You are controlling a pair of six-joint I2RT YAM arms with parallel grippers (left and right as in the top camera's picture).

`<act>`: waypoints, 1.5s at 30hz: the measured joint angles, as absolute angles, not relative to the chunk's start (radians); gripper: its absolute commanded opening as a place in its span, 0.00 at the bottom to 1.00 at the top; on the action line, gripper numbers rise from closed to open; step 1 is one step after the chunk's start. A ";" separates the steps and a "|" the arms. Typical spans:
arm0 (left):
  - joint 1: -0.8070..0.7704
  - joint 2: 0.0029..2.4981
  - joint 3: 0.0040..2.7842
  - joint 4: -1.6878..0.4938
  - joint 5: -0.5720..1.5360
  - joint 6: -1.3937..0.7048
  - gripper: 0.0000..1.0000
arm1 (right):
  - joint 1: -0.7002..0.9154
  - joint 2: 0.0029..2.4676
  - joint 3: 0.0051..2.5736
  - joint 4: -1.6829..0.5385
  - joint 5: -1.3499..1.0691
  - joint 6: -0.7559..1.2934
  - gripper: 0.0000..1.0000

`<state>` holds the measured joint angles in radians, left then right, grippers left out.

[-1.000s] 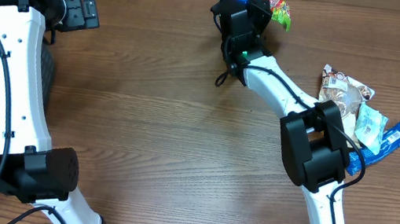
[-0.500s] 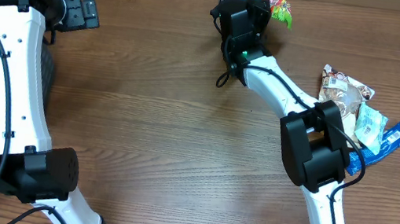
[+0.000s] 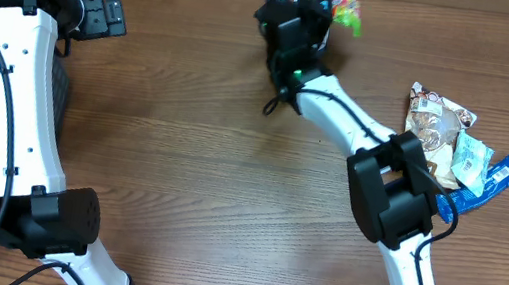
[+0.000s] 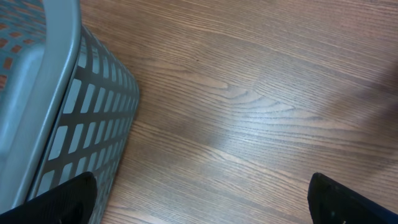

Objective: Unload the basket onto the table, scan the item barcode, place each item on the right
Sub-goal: 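Carry the green packet right and drop it onto the snack pile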

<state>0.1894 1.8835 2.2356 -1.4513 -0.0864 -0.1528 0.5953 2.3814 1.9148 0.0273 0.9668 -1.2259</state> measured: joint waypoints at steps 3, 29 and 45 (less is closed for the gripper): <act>0.189 1.884 2.236 -1.451 -0.086 -0.153 1.00 | 0.649 2.304 1.911 -0.125 0.991 -1.155 0.04; 0.190 1.884 2.236 -1.451 -0.086 -0.152 1.00 | -0.220 1.665 1.882 -1.224 -0.317 0.027 0.04; 0.190 1.884 2.236 -1.451 -0.086 -0.152 1.00 | -0.508 1.874 1.640 -1.153 -0.543 0.027 0.51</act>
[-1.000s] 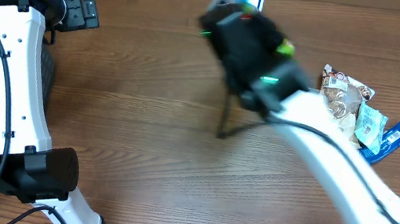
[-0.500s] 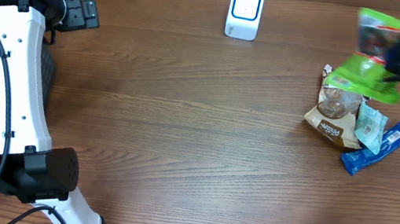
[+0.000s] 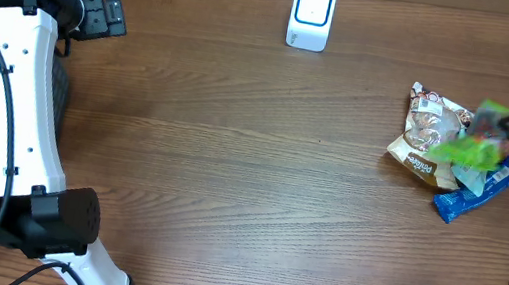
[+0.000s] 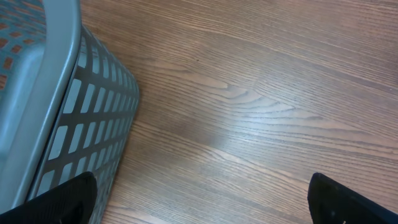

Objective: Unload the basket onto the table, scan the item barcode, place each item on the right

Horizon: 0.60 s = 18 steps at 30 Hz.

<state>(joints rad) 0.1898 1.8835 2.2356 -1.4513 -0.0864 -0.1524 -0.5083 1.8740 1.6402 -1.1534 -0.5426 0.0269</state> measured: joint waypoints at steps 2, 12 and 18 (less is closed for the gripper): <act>0.189 1.884 2.236 -1.451 -0.086 -0.152 1.00 | -0.509 1.871 1.641 -1.153 -0.553 0.019 0.55; 0.189 1.884 2.236 -1.451 -0.086 -0.152 1.00 | -0.492 1.857 1.876 -1.419 -0.657 -0.083 0.68; 0.189 1.884 2.236 -1.451 -0.086 -0.152 1.00 | -0.364 1.725 2.091 -1.588 -0.678 -0.160 1.00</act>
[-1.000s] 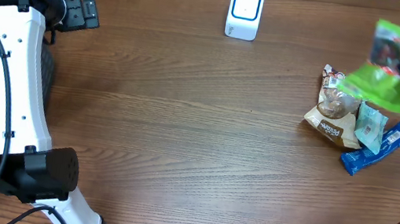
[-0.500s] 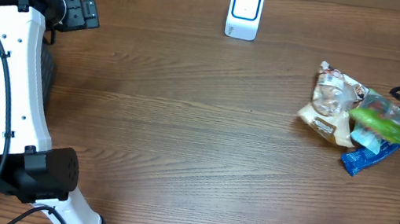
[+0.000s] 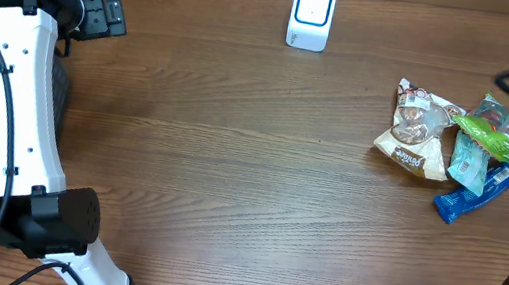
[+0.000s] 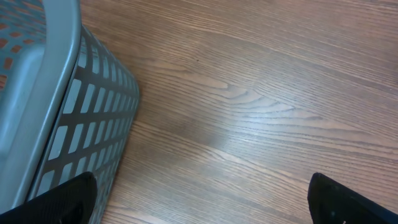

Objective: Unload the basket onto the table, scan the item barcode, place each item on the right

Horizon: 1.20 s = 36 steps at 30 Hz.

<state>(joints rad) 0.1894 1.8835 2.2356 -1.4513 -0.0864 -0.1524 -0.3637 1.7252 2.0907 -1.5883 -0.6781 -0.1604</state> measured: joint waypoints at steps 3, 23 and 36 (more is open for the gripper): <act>0.189 1.884 2.236 -1.451 -0.086 -0.152 1.00 | -0.257 1.618 2.123 -1.621 -0.686 -0.138 1.00; 0.189 1.884 2.236 -1.451 -0.086 -0.152 1.00 | -0.024 1.509 2.075 -1.432 -0.403 -0.019 1.00; 0.189 1.884 2.236 -1.451 -0.086 -0.152 1.00 | 0.028 0.854 1.179 -0.622 -0.218 -0.019 1.00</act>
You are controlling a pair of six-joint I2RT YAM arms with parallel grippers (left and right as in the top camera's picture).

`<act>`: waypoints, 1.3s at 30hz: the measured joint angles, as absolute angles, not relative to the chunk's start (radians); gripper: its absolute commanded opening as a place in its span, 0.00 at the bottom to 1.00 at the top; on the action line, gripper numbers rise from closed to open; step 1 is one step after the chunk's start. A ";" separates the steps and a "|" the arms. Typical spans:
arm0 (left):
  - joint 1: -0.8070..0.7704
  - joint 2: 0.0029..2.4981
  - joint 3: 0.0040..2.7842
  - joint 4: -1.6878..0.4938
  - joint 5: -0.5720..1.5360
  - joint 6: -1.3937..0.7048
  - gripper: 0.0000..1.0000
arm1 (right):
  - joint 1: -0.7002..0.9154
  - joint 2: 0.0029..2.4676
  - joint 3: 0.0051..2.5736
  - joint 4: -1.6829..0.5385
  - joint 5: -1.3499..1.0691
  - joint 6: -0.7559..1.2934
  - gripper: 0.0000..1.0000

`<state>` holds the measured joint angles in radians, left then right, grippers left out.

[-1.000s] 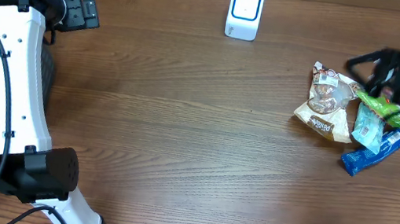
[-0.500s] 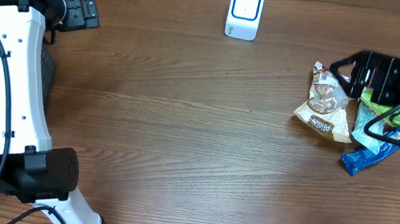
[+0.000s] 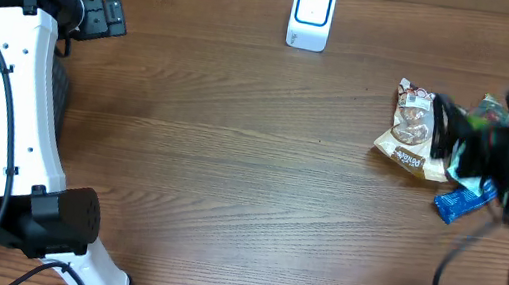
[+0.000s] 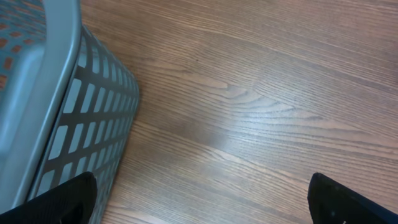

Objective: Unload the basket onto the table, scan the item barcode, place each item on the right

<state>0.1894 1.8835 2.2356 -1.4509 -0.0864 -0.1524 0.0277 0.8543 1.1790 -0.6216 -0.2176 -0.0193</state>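
Note:
The white barcode scanner (image 3: 311,15) stands at the back middle of the table. A pile of snack packets lies at the right: a brown one (image 3: 414,128), a blue one (image 3: 458,201), and a green one (image 3: 489,108) mostly covered. My right arm is a dark blur over the pile's right side, and its jaws cannot be made out. At the far left, my left gripper (image 4: 202,208) hangs open and empty over bare wood, also seen from overhead (image 3: 102,11).
A grey slotted basket (image 4: 62,124) stands right beside the left gripper, at the table's left edge. The white left arm (image 3: 19,97) runs along the left side of the table.
My right arm was at the far right edge beside the green packet. Now it is a blur over the right of the pile, nearer the front. The left arm has not moved.
My right gripper first held the green packet up at the scanner. Then it was over the snack pile at the right with the packet. After that the packet lay on the pile, the gripper apart from it. Now the arm blurs over the pile.

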 measured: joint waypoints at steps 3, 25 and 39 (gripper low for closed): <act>0.189 1.884 2.236 -1.452 -0.086 -0.152 1.00 | 0.018 0.648 0.932 -0.443 -0.189 -0.020 1.00; 0.189 1.884 2.236 -1.451 -0.086 -0.152 1.00 | -0.065 0.020 0.018 -0.082 -0.096 -0.019 1.00; 0.189 1.884 2.236 -1.451 -0.086 -0.152 1.00 | -0.065 0.015 0.018 -0.079 -0.096 -0.019 1.00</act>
